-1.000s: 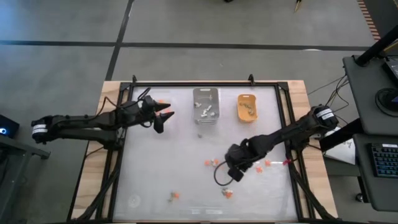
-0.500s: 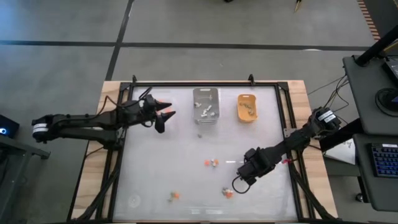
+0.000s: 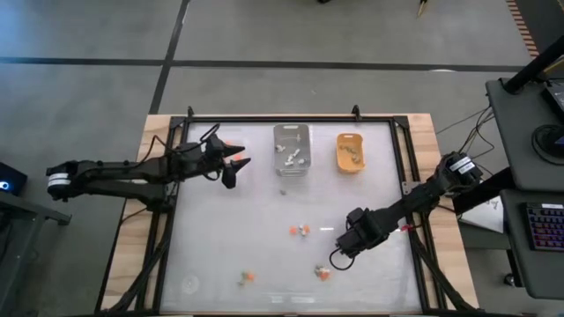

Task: Sort Halloween decoration
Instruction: Put the orange spider toy into the transparent white bin

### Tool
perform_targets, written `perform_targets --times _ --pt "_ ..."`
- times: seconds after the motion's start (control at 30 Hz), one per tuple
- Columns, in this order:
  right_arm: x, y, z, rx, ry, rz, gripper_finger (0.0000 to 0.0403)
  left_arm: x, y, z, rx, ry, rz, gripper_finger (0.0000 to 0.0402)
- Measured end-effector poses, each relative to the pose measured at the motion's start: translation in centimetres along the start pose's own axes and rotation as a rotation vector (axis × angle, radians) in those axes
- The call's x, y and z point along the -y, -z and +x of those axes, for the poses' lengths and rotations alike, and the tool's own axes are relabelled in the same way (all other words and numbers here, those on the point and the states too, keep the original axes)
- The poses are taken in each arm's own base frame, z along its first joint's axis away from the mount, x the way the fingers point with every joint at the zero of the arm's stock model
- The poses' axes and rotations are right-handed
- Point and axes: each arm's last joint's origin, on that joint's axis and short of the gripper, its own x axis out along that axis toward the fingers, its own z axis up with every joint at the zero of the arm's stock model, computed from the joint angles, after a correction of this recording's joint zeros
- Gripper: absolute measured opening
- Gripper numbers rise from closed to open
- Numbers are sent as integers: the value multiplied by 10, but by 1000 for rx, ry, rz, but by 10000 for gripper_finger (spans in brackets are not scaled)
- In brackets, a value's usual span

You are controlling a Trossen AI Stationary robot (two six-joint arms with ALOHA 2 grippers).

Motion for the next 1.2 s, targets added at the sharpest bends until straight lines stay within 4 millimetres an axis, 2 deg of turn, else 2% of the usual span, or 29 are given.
perform_targets --times 0.2,0.57,0.73,1.2 --pt "2 -2 19 -5 -37 -4 181 0 0 0 -1 0 5 219" --pt "8 -4 33 -9 -43 8 165 0 0 0 -3 -1 5 219" --pt "7 -4 38 -14 -78 -13 145 0 0 0 -3 -1 4 219" --pt "7 -4 36 -2 -97 -40 62 0 0 0 4 0 2 219"
